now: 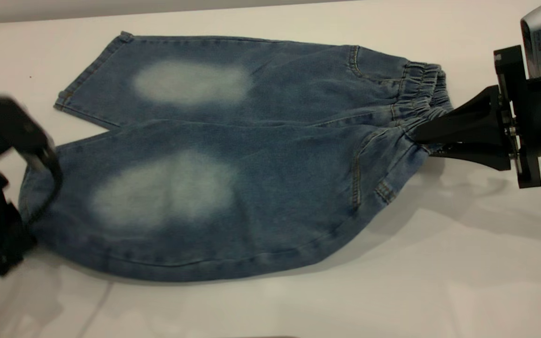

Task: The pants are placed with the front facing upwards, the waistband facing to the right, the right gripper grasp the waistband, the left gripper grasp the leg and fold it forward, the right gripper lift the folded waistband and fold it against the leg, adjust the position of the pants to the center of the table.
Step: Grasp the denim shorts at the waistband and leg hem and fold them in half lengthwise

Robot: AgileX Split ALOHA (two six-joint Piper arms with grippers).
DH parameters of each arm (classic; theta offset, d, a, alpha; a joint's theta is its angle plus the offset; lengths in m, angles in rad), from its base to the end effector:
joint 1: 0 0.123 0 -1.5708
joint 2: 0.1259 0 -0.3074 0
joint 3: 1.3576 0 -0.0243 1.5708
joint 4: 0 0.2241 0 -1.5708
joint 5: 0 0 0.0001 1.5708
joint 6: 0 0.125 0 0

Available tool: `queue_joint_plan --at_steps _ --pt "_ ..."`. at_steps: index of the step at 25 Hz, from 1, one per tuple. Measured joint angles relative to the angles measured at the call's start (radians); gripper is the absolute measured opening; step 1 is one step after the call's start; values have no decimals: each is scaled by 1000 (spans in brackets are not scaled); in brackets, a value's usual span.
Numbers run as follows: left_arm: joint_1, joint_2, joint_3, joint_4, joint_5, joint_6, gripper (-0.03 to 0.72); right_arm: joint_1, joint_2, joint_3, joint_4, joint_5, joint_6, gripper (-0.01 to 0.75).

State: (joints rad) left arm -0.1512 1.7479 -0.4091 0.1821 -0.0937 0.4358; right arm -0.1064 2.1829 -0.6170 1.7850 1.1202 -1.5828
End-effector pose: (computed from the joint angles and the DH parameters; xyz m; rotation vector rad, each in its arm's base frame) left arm 0.2320 -0.0375 0.0967 1.0296 2.5341 0.1092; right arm 0.2906 0.0796 0.0776 0.3075 2.4298 1.5289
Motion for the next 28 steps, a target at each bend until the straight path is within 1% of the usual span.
queue_joint_plan --at_steps 3,8,11,14,18,21,24,28 --pt "0 -119 0 0 35 0 53 -1 0 0 -42 6 28 41" --pt "0 -312 1 -1 132 0 53 -1 -4 34 -40 6 82 41" --pt "0 -411 4 -4 228 -1 53 -1 -8 115 -20 6 83 41" --pt "0 -503 9 -24 316 -13 53 -1 -10 226 20 6 37 40" --pt "0 -622 10 -34 386 -55 53 -1 -36 365 51 7 -31 40" --pt "0 -658 9 -33 373 -112 53 -1 -59 411 51 10 -26 40" --pt "0 -635 -15 -33 316 -187 53 -1 -64 409 51 12 35 40" --pt "0 -537 -92 -33 235 -217 53 -1 -64 395 51 14 127 40"
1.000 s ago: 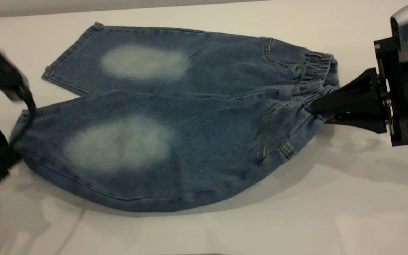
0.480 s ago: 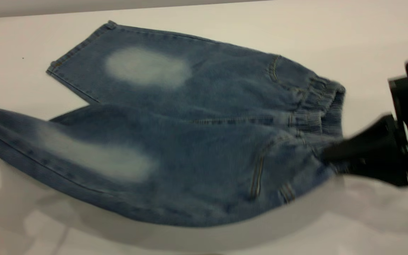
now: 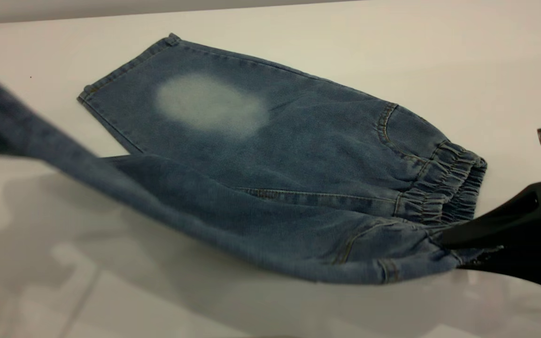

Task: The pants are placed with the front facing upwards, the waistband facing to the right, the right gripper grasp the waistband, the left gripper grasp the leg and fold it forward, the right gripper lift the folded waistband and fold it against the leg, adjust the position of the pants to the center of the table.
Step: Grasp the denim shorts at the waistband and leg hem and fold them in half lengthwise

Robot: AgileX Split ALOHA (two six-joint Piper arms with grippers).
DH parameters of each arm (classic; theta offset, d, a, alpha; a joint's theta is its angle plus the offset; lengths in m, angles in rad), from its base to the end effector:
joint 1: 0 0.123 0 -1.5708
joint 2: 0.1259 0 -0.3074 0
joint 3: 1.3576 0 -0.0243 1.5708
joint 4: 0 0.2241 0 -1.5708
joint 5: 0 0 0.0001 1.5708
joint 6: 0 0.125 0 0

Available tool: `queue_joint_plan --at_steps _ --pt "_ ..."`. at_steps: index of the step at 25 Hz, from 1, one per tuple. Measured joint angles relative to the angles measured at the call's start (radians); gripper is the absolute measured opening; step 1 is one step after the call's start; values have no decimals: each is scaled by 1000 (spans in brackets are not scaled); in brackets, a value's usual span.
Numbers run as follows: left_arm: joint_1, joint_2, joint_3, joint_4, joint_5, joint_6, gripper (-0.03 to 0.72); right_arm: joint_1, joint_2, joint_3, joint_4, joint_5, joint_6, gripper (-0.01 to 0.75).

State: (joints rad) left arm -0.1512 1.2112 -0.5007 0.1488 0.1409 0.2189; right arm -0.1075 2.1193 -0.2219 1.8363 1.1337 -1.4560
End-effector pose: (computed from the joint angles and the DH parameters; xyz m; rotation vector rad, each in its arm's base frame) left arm 0.2132 -0.0298 0.2246 0.5878 2.2617 0.1314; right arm 0.1895 0.0895 0.0813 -0.8206 -2.5083 -1.5866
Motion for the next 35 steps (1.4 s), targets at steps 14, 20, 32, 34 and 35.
queue_joint_plan --at_steps 14,20,32,34,35 --pt "0 450 -343 1 -124 -3 54 0 0 -136 -1 1 124 40" --pt "0 604 -482 1 -141 -3 57 0 0 -257 -3 1 241 40" --pt "0 871 -717 2 -192 -3 66 0 4 -421 -12 -78 391 41" --pt "0 906 -741 2 -225 -3 74 0 4 -427 -13 -121 409 43" --pt "0 922 -753 2 -243 -3 81 0 6 -429 -13 -134 417 44"
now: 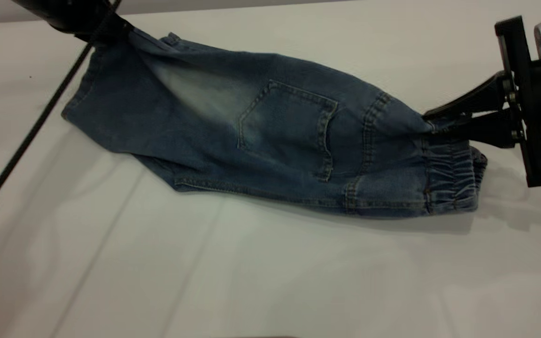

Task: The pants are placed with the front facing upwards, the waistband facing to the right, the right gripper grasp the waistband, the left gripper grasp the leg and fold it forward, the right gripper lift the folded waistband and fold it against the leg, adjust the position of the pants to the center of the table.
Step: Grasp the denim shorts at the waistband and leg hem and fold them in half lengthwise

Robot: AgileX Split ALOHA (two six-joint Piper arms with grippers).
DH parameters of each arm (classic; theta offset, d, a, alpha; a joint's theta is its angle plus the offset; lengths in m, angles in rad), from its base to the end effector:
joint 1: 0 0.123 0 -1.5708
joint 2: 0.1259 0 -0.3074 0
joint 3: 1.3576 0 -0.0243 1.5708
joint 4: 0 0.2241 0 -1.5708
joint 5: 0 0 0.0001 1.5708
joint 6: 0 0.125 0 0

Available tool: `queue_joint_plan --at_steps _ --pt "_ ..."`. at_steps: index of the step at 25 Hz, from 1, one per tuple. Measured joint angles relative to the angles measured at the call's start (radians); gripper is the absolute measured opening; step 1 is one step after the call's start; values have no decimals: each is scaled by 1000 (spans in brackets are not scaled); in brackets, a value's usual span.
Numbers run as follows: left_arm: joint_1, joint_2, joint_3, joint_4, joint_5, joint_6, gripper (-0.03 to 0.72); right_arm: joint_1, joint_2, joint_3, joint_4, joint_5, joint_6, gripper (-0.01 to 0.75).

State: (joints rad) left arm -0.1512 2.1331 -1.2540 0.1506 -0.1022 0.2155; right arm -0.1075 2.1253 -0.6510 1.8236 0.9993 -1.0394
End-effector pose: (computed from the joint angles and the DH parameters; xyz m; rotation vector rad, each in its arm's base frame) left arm 0.4606 -0.0721 0.1383 0.5859 2.1861 0.0966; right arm 0.3057 0.0695 0.0845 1.0257 2.4493 1.5429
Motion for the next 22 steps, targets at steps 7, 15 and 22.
queue_joint_plan --at_steps 7,15,22 --pt "-1 66 -62 1 -53 -4 211 0 10 -50 -3 -43 9 90" --pt "-2 53 -63 1 16 -97 473 0 11 -94 -4 56 -20 486" --pt "-11 22 -63 1 64 -94 482 19 11 -88 -198 133 84 659"
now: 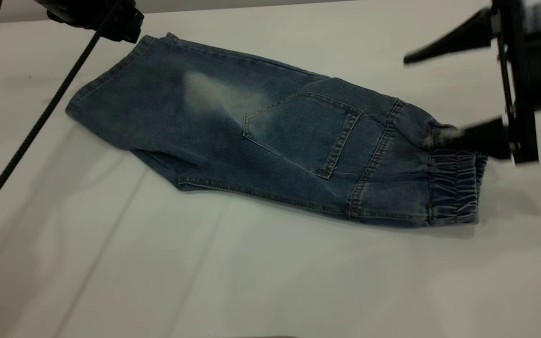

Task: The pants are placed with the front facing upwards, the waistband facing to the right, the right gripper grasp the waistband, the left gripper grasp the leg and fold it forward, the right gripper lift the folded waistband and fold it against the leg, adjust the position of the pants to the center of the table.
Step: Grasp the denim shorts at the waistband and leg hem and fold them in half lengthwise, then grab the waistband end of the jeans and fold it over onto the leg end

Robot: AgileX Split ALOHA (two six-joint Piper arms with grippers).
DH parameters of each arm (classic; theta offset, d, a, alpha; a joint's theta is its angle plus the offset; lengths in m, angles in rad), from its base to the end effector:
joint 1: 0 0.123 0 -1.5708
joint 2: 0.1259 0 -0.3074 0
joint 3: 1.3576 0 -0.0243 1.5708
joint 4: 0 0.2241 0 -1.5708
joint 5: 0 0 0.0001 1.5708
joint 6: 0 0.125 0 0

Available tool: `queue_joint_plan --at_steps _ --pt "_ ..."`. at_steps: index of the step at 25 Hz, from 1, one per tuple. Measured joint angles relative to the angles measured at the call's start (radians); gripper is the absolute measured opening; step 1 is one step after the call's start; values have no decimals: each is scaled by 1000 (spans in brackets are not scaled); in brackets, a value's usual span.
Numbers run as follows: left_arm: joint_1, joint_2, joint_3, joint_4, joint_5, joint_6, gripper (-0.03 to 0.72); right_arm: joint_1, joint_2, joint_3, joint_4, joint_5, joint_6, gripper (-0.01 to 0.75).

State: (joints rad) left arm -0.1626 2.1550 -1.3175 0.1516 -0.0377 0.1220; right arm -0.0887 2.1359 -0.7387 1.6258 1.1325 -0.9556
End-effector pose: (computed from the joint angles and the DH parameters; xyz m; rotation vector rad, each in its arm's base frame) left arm 0.4690 -0.0776 0.1393 0.4970 2.2295 0.0514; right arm 0.3057 0.0863 0.1001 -0.7567 -2.4816 -1.7031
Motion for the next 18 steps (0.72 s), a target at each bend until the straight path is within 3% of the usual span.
queue_joint_plan --at_steps 4,8,13,18 --pt "0 0 0 0 4 0 459 60 0 72 -121 -28 93 609" --pt "0 0 0 0 15 0 447 102 0 136 -132 -148 98 585" --pt "-4 0 0 0 16 0 444 101 0 153 -41 -351 70 582" --pt "-20 0 0 0 21 0 444 101 0 153 105 -369 -70 582"
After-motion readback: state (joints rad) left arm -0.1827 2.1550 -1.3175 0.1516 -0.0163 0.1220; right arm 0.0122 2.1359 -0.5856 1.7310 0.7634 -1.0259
